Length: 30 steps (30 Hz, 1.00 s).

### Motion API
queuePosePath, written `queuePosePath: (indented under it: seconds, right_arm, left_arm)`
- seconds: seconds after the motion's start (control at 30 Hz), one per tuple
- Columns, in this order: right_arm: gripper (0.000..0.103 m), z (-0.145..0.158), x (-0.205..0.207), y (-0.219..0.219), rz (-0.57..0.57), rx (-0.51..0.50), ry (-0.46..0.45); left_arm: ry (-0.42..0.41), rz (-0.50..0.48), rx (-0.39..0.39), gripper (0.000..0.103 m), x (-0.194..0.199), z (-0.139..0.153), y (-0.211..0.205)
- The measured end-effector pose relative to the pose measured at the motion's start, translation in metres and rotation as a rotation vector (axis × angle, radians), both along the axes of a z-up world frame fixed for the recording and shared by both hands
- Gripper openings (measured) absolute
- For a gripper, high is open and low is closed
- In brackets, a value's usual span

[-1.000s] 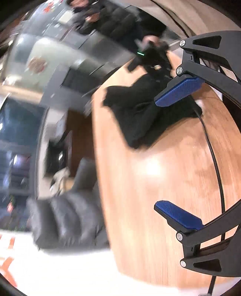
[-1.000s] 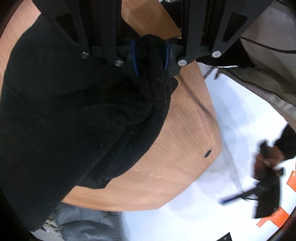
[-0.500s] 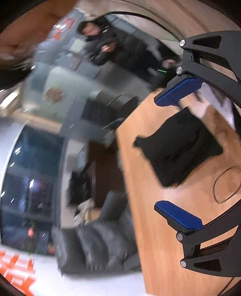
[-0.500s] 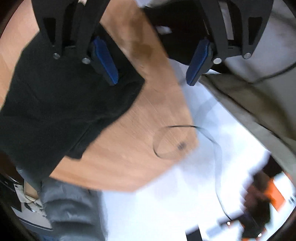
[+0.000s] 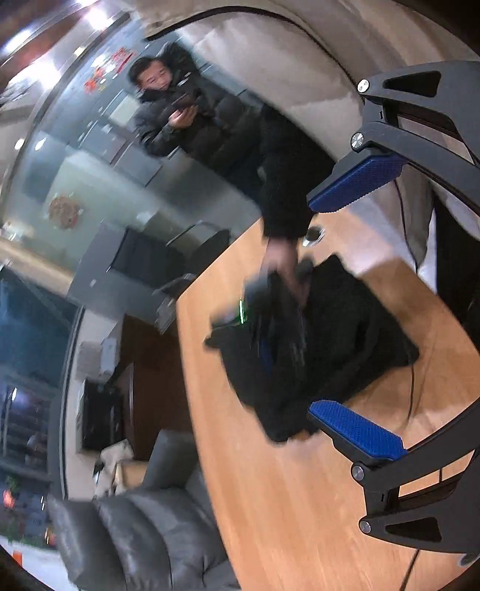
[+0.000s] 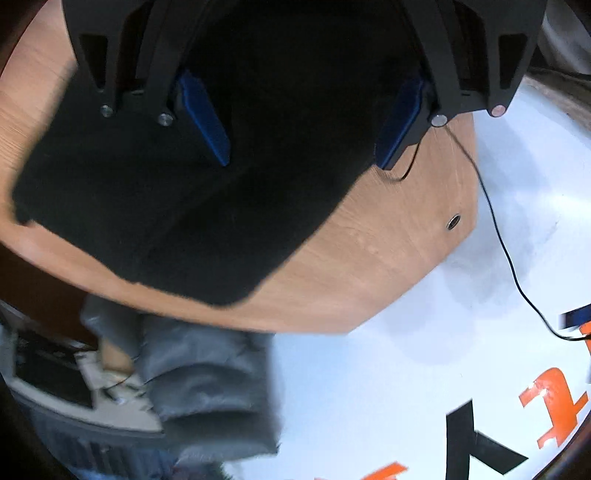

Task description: Fold clothes

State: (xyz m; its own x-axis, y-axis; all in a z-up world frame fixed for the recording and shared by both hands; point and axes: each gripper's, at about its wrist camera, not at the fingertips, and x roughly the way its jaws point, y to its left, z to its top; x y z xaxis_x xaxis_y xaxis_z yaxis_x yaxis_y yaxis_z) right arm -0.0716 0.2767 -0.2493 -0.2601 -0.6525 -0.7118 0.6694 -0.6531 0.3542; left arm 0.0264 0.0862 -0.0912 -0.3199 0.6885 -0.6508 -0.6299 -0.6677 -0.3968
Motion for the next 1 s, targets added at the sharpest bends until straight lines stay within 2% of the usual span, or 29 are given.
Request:
queuePosePath:
  seconds: [0.07, 0.1, 0.13, 0.23, 0.3, 0.43, 0.53, 0.67, 0.77, 0.87, 0.93, 1.0]
  right_arm:
    - [0.091, -0.031, -0.008, -0.029, 0.033, 0.097, -0.055]
    - [0.099, -0.042, -0.01, -0.036, 0.036, 0.112, -0.067]
    - [0.102, -0.045, -0.012, -0.038, 0.037, 0.101, -0.064]
    - [0.102, -0.039, -0.011, -0.037, 0.037, 0.076, -0.055]
    - [0.098, -0.019, -0.003, -0.011, -0.009, -0.005, -0.04]
    - [0.098, 0.037, 0.035, 0.071, -0.176, -0.272, 0.002]
    - [0.098, 0.069, 0.085, 0.119, -0.222, -0.354, 0.042]
    - [0.098, 0.076, 0.128, 0.142, -0.241, -0.278, 0.007]
    - [0.098, 0.08, 0.159, 0.157, -0.256, -0.209, -0.022]
    - [0.098, 0.057, 0.177, 0.149, -0.242, -0.133, -0.071]
    - [0.098, 0.043, 0.184, 0.129, -0.206, -0.092, -0.06]
    - [0.097, 0.026, 0.186, 0.105, -0.165, -0.047, -0.037]
  left_arm:
    - [-0.015, -0.061, 0.014, 0.103, 0.004, -0.008, 0.017]
    - [-0.013, -0.088, 0.022, 0.103, 0.004, -0.012, 0.024]
    - [-0.012, -0.114, 0.03, 0.103, 0.005, -0.016, 0.03]
    - [-0.04, -0.184, 0.048, 0.103, -0.007, -0.034, 0.052]
    - [-0.043, -0.202, 0.054, 0.103, -0.018, -0.042, 0.058]
    - [-0.079, -0.223, 0.084, 0.103, -0.042, -0.06, 0.066]
    - [-0.117, -0.258, 0.104, 0.103, -0.06, -0.081, 0.08]
    - [-0.17, -0.311, 0.125, 0.103, -0.085, -0.115, 0.103]
    - [-0.272, -0.352, -0.018, 0.103, -0.091, -0.174, 0.127]
    - [-0.303, -0.366, -0.124, 0.101, -0.087, -0.223, 0.13]
    - [-0.236, -0.381, -0.076, 0.101, -0.08, -0.231, 0.12]
    - [-0.218, -0.373, -0.036, 0.099, -0.075, -0.233, 0.109]
